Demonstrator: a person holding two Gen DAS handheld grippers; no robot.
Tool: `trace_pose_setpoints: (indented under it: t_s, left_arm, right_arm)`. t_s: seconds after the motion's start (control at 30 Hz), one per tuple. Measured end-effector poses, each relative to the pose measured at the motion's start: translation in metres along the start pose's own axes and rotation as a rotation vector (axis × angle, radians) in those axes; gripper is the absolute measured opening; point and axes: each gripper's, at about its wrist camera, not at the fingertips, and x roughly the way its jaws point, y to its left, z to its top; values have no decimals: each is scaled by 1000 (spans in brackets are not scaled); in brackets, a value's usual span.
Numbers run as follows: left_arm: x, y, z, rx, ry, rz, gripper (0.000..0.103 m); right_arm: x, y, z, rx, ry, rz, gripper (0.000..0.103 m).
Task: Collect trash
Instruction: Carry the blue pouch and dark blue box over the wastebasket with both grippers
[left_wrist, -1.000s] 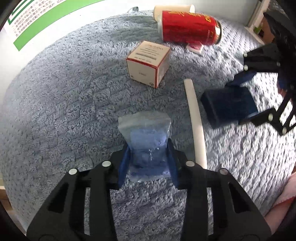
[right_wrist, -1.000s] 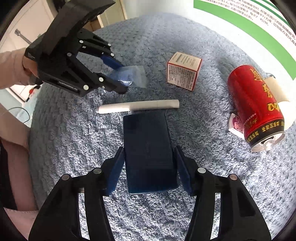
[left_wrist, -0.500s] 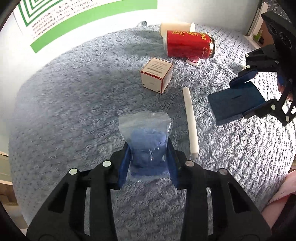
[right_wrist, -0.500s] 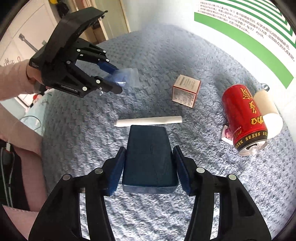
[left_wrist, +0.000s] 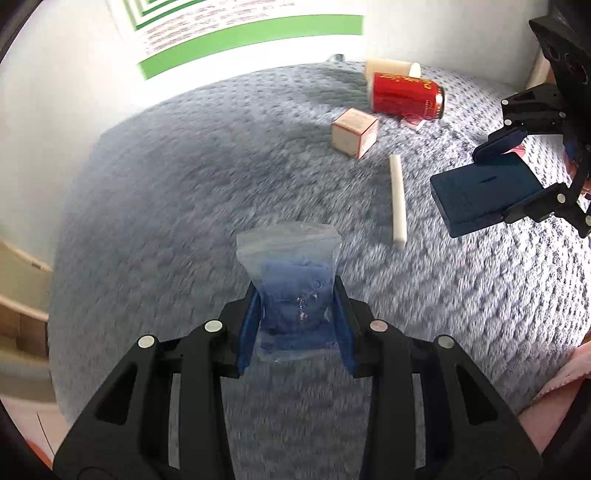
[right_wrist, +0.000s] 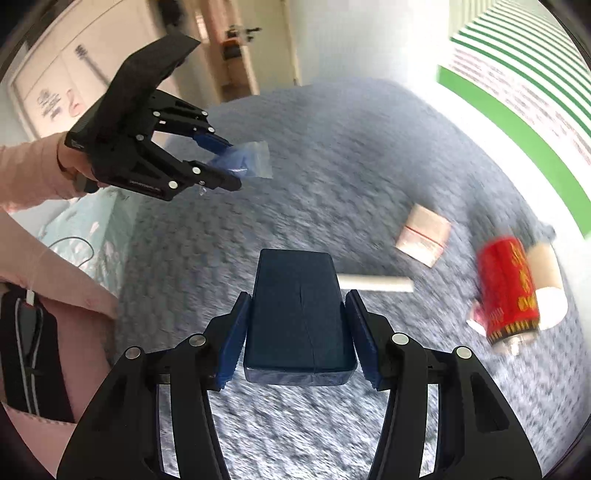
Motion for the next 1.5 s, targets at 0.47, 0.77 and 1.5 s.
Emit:
trace_pose_setpoints:
  t_s: [0.47, 0.77, 1.5]
  left_arm:
    - [-65, 21, -143, -347, 47, 173, 34]
    - [-90, 47, -271, -566, 99, 205, 34]
    - [-76, 100, -537, -834, 255, 129, 34]
  right_arm:
    - [43, 112, 69, -320, 28, 227, 53]
    - [102, 229, 114, -473, 75, 350, 53]
    - [290, 484, 137, -614, 309, 576, 53]
